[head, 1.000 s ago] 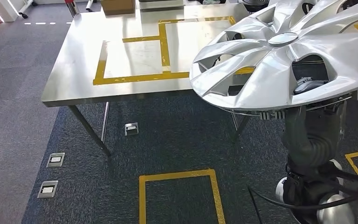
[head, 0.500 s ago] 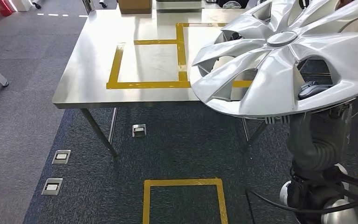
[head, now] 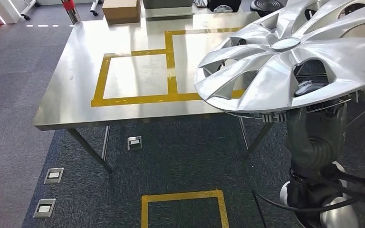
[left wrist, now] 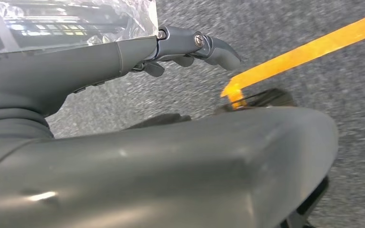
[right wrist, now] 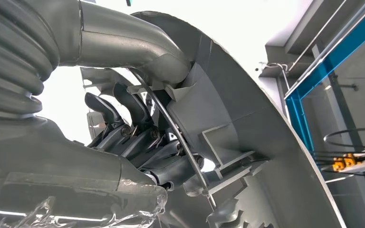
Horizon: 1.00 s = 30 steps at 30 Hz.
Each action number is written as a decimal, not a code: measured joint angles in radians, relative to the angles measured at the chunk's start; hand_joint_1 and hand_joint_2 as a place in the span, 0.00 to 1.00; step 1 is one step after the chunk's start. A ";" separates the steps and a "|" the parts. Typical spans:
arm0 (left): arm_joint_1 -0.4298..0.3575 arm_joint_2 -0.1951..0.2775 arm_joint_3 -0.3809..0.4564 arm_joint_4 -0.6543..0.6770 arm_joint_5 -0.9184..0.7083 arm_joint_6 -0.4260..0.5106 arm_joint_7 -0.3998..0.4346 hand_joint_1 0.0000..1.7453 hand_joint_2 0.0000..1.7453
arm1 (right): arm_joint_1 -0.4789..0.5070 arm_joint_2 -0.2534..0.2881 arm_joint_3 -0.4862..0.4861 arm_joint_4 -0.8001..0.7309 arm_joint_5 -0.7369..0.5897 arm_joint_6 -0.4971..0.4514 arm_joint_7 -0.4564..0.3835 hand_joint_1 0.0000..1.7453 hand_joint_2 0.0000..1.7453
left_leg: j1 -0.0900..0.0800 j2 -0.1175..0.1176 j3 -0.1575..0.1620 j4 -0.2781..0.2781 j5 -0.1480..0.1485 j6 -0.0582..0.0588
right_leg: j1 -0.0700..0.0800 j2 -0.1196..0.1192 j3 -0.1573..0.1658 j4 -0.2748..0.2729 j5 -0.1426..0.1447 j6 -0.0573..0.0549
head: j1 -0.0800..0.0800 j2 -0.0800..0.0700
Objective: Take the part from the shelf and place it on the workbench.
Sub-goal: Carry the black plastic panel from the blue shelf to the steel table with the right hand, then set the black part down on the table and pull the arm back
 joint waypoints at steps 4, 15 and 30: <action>0.002 0.001 0.000 0.000 0.000 0.000 0.001 0.00 1.00 | -0.001 0.001 0.000 -0.001 0.001 0.000 -0.002 1.00 1.00 | -0.014 0.003 0.020 -0.104 0.048 0.024 | 0.000 0.003 0.018 -0.002 -0.016 0.023 | -0.004 0.000; -0.004 -0.002 0.000 0.000 0.000 0.002 0.000 0.00 1.00 | -0.004 0.002 -0.001 -0.002 0.001 0.000 -0.001 1.00 1.00 | -0.006 -0.004 0.105 -0.123 -0.008 0.038 | 0.000 0.004 -0.149 0.124 0.050 0.040 | 0.027 0.000; -0.005 0.000 0.000 0.000 -0.013 0.004 0.006 0.00 1.00 | -0.003 0.003 -0.001 -0.001 0.000 0.000 -0.003 1.00 1.00 | 0.006 0.002 -0.004 0.011 0.007 -0.023 | -0.007 0.004 -0.029 -0.010 0.028 0.009 | 0.001 0.000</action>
